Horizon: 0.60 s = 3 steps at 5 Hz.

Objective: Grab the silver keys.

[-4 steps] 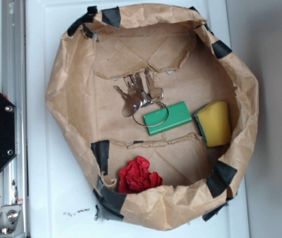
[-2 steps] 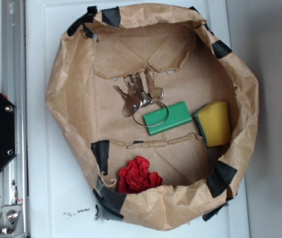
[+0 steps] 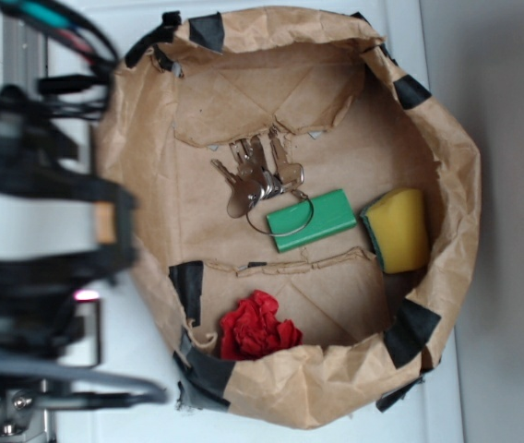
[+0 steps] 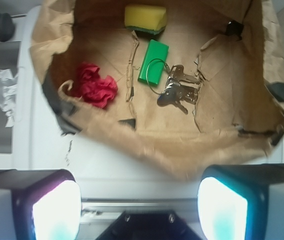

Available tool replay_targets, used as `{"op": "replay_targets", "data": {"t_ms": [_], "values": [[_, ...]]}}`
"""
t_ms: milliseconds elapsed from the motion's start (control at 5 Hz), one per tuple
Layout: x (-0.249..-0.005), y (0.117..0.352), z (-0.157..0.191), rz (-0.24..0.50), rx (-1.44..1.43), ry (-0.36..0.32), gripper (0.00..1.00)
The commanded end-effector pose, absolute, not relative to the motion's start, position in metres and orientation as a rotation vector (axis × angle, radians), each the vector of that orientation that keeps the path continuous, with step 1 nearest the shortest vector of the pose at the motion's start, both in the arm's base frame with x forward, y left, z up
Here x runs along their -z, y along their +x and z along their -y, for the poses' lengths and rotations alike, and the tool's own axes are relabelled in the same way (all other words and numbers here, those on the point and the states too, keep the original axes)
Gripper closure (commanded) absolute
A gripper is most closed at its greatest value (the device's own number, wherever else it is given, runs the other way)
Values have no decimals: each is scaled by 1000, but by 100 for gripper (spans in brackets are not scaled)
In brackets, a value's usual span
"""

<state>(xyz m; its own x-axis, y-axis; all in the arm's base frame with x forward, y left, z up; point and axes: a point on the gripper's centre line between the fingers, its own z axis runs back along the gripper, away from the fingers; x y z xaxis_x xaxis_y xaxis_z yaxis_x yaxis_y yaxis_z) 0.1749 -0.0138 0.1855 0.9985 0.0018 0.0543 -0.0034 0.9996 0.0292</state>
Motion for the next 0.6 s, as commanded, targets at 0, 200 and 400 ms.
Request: {"op": "replay_targets", "data": {"t_ms": [0,200,400], "values": [[-157,225,2,64,-11,87,0],[-151,237,-14,70,-14,67,0],[-141,243,-26,74,-13,56,0]]}}
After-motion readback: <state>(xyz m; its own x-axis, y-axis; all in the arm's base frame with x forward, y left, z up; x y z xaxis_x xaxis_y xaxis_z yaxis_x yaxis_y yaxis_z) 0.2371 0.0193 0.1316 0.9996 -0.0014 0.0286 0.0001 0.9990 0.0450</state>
